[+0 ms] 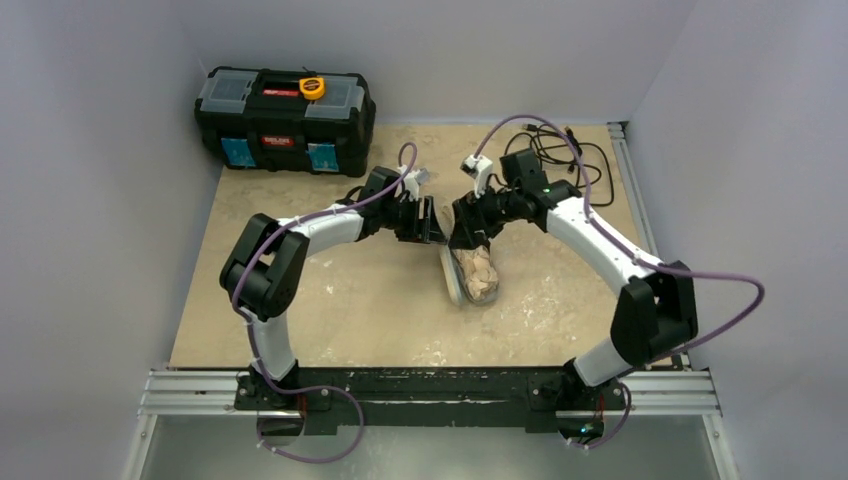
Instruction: Open the umbrella
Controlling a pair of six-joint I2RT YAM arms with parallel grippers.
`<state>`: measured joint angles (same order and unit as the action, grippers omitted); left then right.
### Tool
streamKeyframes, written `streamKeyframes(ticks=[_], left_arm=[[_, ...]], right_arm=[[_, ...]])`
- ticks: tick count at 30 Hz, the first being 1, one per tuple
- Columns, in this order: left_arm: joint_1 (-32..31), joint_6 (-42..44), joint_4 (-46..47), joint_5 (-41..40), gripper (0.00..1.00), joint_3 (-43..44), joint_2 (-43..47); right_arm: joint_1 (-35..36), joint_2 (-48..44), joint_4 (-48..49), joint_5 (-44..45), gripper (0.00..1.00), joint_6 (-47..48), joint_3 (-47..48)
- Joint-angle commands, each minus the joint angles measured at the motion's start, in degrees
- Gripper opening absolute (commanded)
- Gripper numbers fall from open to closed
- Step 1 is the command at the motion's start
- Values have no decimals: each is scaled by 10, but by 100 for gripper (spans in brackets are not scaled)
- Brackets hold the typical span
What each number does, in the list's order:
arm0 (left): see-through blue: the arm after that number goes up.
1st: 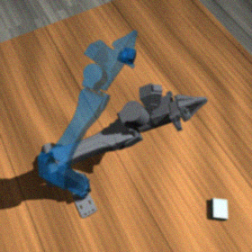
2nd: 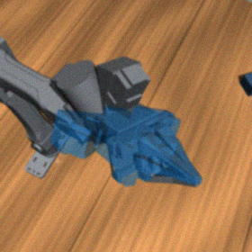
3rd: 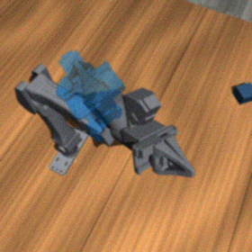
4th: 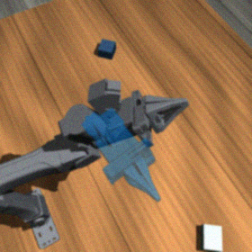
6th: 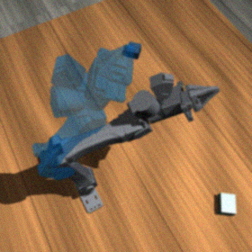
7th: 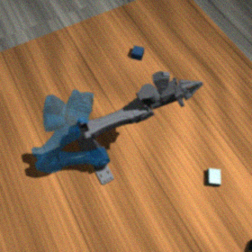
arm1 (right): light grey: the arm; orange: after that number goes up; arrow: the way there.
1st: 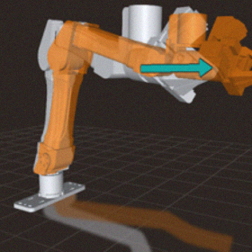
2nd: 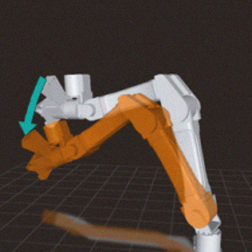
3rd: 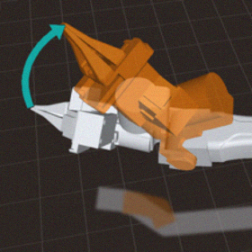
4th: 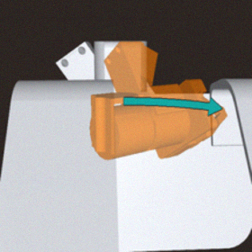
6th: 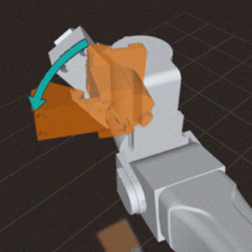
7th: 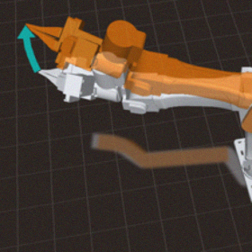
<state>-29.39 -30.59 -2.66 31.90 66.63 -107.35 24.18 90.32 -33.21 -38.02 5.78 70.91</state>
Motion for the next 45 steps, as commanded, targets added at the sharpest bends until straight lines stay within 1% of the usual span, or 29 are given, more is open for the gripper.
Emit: streamKeyframes(ticks=[1,2,6,8,10,12,16,19,23,27,28,29,30,32,33,35,37,40,42,45], left_arm=[[-2,-8,18,17,56,-12,20],[-2,-8,17,19,55,-11,19],[-1,-16,17,11,48,-19,16],[-1,-20,18,11,47,-24,14],[-1,-23,18,15,45,-27,15],[-1,-24,40,17,45,-28,16],[0,-21,43,18,42,-27,18],[0,-22,48,19,40,-28,19],[0,-24,51,21,36,-28,20],[5,-21,46,18,35,-27,23],[5,-19,43,18,34,-27,22],[6,-17,41,17,31,-26,22],[8,-15,36,14,28,-26,21],[12,-12,11,6,19,-20,17],[15,-13,0,4,17,-17,14],[23,-16,-8,2,17,-18,14],[30,-12,-23,-2,16,-16,20],[43,7,-58,-15,15,-9,31],[53,17,-83,-25,12,-3,37],[78,24,-127,-34,10,12,40]], right_arm=[[-6,-60,-21,186,81,-27,3],[-5,-59,-29,220,80,-27,-7],[0,-42,-34,246,82,-27,-36],[9,-26,-37,244,86,-33,-39],[18,-16,-28,232,93,-45,-43],[30,-9,-13,232,95,-53,-51],[50,16,16,247,89,-76,-64],[60,37,35,267,82,-82,-64],[64,63,51,290,74,-76,-60],[64,88,45,293,73,-70,-65],[64,89,49,294,69,-69,-71],[65,89,53,296,64,-69,-74],[64,90,56,295,55,-67,-74],[65,91,51,283,34,-67,-66],[64,89,49,279,24,-62,-60],[62,72,55,265,10,-62,-59],[59,48,62,246,0,-43,-59],[49,31,64,229,0,-38,-54],[26,22,65,197,0,-46,-46],[-7,8,72,126,0,-54,-24]])
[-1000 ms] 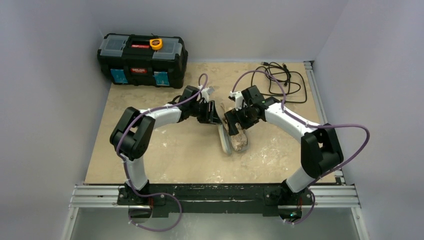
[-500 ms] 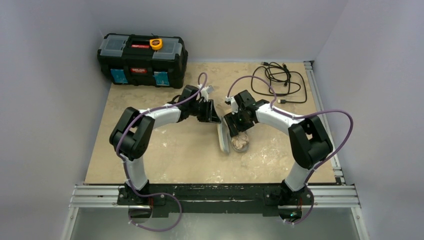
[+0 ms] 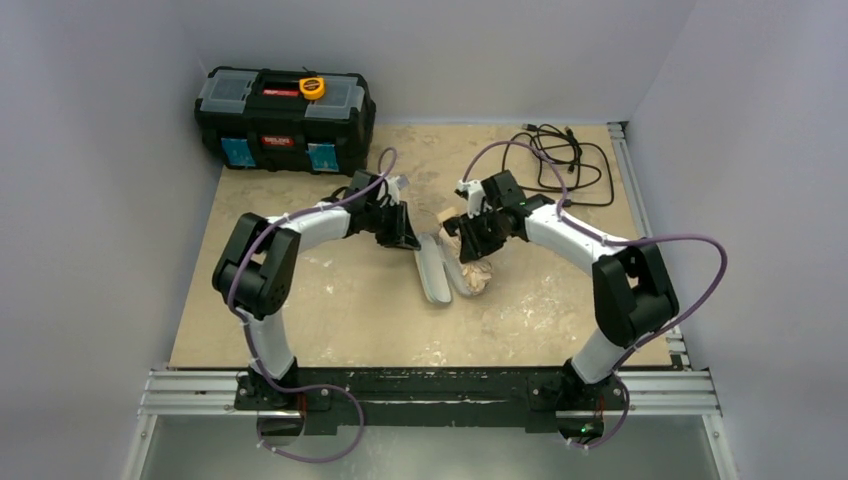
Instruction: Open the umbrella
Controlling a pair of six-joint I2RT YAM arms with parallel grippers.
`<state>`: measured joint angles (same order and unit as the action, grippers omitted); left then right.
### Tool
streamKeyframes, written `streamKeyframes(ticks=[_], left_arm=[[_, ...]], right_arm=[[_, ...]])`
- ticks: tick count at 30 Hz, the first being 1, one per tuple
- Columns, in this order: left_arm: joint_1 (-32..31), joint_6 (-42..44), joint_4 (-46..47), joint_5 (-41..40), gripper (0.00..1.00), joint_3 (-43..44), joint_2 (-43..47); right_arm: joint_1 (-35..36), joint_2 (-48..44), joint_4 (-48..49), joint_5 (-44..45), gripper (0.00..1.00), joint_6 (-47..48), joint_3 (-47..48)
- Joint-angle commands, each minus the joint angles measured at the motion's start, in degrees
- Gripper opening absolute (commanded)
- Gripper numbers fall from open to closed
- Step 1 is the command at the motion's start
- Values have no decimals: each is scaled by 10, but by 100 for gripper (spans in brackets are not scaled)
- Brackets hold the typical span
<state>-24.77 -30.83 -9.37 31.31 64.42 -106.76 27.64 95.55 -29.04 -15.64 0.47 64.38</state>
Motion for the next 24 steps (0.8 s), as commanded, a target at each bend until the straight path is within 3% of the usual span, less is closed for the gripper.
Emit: streamKeyframes(ticks=[1,4,11,16,24], left_arm=[[40,27,-77,-31,9,41,34],[66,34,-123,-47,7,57,41],[153,109,-242,-106,5,108,65],[243,167,-326,-142,8,140,52],[430,251,-340,-177,11,157,58]], right_arm=[[-51,-51,36,-110,0,-1,48],[-71,-72,58,-155,0,-33,67],[-86,-78,56,-141,0,-36,88],[-91,-69,52,-129,0,-14,73],[-92,-38,51,-134,0,-9,68]])
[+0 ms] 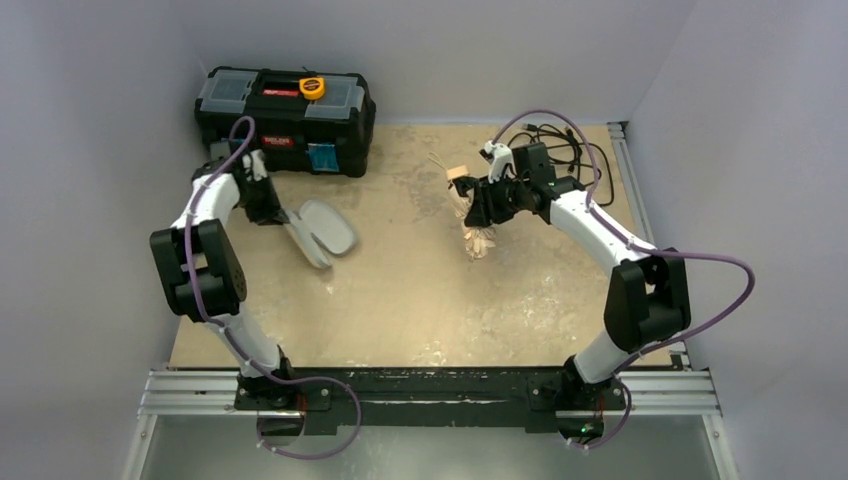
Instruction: Open the umbrella
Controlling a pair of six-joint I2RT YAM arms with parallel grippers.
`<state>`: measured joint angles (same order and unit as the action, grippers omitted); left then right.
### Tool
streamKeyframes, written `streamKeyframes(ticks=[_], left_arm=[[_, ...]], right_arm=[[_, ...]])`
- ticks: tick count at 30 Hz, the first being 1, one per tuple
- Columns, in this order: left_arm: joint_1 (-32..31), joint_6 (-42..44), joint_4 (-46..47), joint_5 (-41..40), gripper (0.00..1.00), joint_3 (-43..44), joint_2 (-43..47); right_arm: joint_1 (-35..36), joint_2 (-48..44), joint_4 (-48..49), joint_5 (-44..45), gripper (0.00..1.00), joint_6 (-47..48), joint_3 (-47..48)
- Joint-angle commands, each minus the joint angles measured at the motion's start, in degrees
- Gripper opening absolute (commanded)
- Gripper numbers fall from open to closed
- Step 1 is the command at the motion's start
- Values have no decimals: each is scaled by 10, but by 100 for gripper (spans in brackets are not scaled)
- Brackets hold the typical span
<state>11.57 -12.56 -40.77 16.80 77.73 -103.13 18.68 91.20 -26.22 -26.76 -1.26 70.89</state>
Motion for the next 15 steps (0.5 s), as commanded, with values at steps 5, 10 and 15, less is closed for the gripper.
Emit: streamKeyframes(ticks=[5,10,15], left_arm=[[134,122,-24,-34,20,27,27],[152,149,-5,-15,40,3,61],[168,141,16,15,56,-16,96]], right_arm=[[-2,31,24,-19,0,23,-14],[-1,63,48,-14,0,17,-33],[0,89,59,-14,0,17,-40]])
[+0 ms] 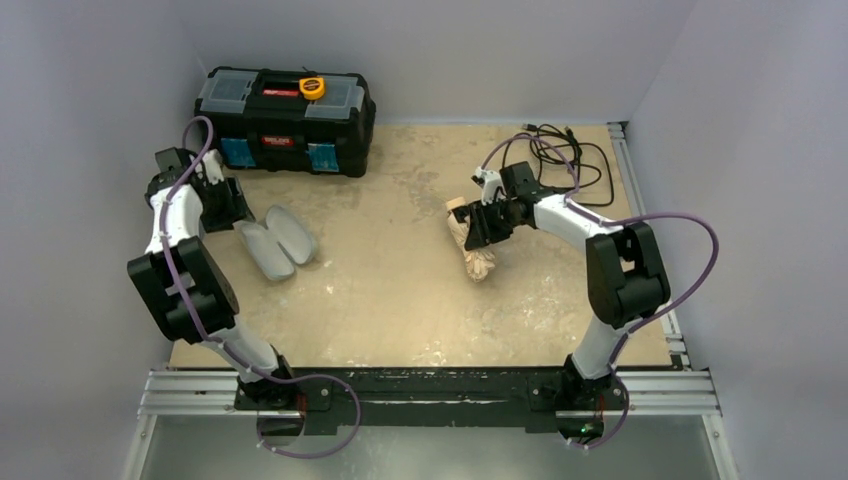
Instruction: Open the umbrella
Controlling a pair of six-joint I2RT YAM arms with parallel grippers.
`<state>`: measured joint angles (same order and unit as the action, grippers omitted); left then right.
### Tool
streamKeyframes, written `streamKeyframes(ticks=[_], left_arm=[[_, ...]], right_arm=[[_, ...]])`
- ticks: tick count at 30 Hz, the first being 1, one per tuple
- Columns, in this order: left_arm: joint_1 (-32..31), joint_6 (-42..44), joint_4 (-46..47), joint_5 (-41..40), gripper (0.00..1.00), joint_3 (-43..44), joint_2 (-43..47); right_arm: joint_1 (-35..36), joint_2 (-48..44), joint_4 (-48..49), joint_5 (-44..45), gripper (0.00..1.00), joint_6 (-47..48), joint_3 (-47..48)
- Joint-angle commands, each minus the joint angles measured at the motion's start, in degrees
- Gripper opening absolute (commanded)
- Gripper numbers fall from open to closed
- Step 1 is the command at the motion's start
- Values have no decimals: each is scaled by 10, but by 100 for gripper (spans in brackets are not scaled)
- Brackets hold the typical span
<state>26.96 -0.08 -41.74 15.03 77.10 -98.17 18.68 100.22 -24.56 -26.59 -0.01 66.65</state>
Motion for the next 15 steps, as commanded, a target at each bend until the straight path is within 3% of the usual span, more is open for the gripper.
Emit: streamKeyframes(ticks=[1,3,4,5,7,12,15], left_arm=[[15,20,27,44,61,-9,54],[15,27,37,74,75,-12,73],[14,28,45,95,90,-12,84],[11,29,50,114,97,-10,94],[-15,52,39,139,100,6,108],[-123,129,15,172,100,31,140],[-177,130,53,223,100,15,162]], right_arm=[[2,3,41,-15,0,7,2],[2,6,43,-12,0,12,0],[2,6,45,-9,5,14,-3],[1,8,49,-7,11,16,-6],[2,15,49,-7,20,21,-8],[2,16,49,-8,58,19,-17],[1,12,37,-1,78,22,-13]])
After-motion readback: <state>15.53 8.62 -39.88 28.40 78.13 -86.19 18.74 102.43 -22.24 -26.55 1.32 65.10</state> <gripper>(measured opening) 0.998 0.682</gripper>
